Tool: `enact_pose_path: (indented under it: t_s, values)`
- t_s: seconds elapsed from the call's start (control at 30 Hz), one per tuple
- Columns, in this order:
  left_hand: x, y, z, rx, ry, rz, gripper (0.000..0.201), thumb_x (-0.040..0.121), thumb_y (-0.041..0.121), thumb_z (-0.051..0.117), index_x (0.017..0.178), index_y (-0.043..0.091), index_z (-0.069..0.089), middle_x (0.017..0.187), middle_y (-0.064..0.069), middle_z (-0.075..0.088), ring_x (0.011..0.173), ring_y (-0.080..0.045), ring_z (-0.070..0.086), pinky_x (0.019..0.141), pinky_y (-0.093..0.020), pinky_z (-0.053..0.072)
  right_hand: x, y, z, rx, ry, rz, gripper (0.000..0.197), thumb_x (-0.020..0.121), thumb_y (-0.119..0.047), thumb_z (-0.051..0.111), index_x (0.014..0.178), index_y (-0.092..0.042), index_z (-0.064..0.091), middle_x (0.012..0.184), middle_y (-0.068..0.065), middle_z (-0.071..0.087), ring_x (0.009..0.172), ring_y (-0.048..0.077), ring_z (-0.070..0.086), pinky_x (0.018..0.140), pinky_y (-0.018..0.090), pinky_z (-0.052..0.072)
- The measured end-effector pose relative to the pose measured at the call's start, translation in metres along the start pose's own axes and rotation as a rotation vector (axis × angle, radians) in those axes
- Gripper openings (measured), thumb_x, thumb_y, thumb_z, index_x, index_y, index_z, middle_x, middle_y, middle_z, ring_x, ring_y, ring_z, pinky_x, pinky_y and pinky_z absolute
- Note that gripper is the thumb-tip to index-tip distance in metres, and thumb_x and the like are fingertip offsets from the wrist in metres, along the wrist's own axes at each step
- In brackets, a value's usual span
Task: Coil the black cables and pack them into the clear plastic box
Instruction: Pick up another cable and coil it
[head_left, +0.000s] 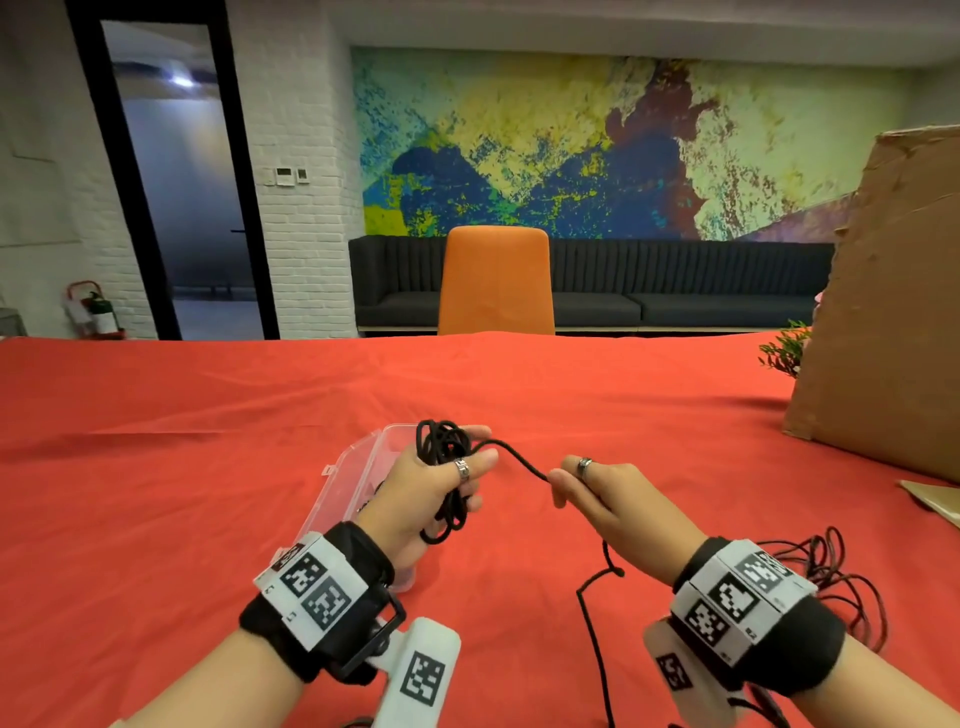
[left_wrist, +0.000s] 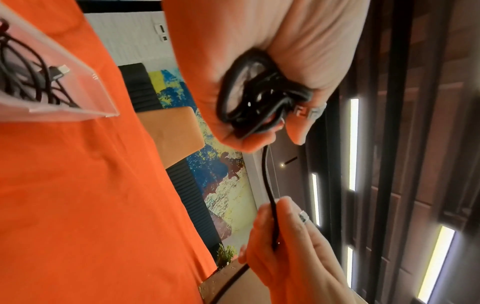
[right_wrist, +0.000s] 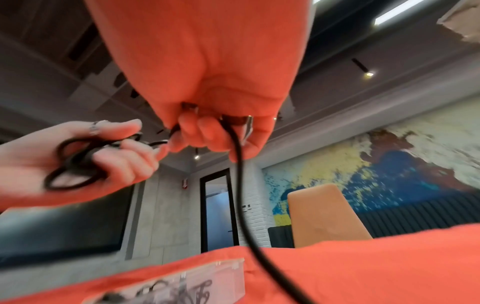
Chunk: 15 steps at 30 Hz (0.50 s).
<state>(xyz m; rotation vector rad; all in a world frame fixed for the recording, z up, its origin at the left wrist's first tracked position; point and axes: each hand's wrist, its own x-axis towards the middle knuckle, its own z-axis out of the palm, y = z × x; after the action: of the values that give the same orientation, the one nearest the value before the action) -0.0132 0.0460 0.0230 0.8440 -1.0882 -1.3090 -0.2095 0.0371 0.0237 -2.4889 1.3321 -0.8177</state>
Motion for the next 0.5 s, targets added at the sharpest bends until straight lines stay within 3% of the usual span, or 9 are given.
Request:
enact_pose_path:
  t_s: [0.07, 0.13, 0.2, 0.27, 0.33, 0.4, 0.5]
  values:
    - [0.002, -0.004, 0.005, -0.049, 0.074, 0.022, 0.018, 0.084, -0.003, 0.06, 0.084, 0.013, 0.068, 0.063, -0.001, 0.049, 0.047, -0.008, 0.046, 0.047, -0.023, 0.049, -0.004, -0.006, 0.007, -0.022, -0.062, -0.056, 0.031, 0.098, -0.038, 0.031, 0.085, -0.016, 0.047, 0.051, -0.007, 0.036, 0.05, 0.01, 0.037, 0.06, 0.036, 0.035]
    - [0.002, -0.008, 0.012, -0.096, 0.076, -0.044, 0.013, 0.082, 0.0, 0.062, 0.077, 0.011, 0.067, 0.064, -0.003, 0.056, 0.052, -0.009, 0.055, 0.051, -0.024, 0.053, -0.008, -0.018, 0.017, -0.077, -0.106, -0.113, 0.026, 0.097, -0.039, 0.024, 0.089, -0.018, 0.037, 0.059, -0.007, 0.038, 0.061, 0.022, 0.039, 0.065, 0.04, 0.037]
    - [0.0, -0.01, 0.018, -0.116, 0.007, -0.149, 0.006, 0.077, 0.008, 0.067, 0.079, 0.009, 0.062, 0.07, -0.007, 0.06, 0.06, -0.013, 0.062, 0.053, -0.023, 0.051, -0.011, -0.029, 0.026, -0.116, -0.114, -0.155, 0.026, 0.097, -0.04, 0.022, 0.097, -0.018, 0.037, 0.067, -0.005, 0.045, 0.07, 0.034, 0.048, 0.064, 0.04, 0.036]
    - [-0.001, -0.012, 0.019, -0.146, -0.054, -0.231, 0.011, 0.078, 0.01, 0.067, 0.085, 0.008, 0.058, 0.084, -0.015, 0.06, 0.072, -0.02, 0.068, 0.061, -0.026, 0.055, -0.01, -0.036, 0.033, -0.171, -0.128, -0.156, 0.028, 0.099, -0.038, 0.023, 0.105, -0.015, 0.037, 0.081, 0.005, 0.056, 0.082, 0.038, 0.055, 0.063, 0.04, 0.036]
    - [-0.002, -0.011, 0.019, -0.176, -0.05, -0.247, 0.008, 0.083, 0.005, 0.061, 0.088, 0.007, 0.055, 0.09, -0.019, 0.059, 0.07, -0.022, 0.07, 0.065, -0.027, 0.058, -0.011, -0.038, 0.037, -0.204, -0.137, -0.147, 0.03, 0.099, -0.04, 0.023, 0.108, -0.015, 0.036, 0.092, 0.011, 0.061, 0.087, 0.039, 0.056, 0.065, 0.041, 0.039]
    - [-0.001, -0.008, 0.015, -0.207, -0.021, -0.21, 0.011, 0.084, 0.002, 0.057, 0.082, 0.011, 0.053, 0.08, -0.015, 0.058, 0.06, -0.02, 0.067, 0.062, -0.027, 0.058, -0.011, -0.037, 0.037, -0.175, -0.162, -0.181, 0.032, 0.096, -0.046, 0.021, 0.104, -0.018, 0.036, 0.087, 0.008, 0.06, 0.085, 0.037, 0.056, 0.065, 0.041, 0.038]
    - [0.003, 0.0, 0.002, -0.283, 0.009, -0.108, 0.016, 0.085, -0.001, 0.055, 0.078, 0.013, 0.051, 0.058, 0.0, 0.049, 0.04, -0.008, 0.046, 0.052, -0.027, 0.055, -0.014, -0.023, 0.031, 0.005, -0.234, -0.178, 0.033, 0.089, -0.057, 0.02, 0.078, -0.028, 0.032, 0.067, 0.001, 0.048, 0.068, 0.026, 0.05, 0.066, 0.044, 0.038]
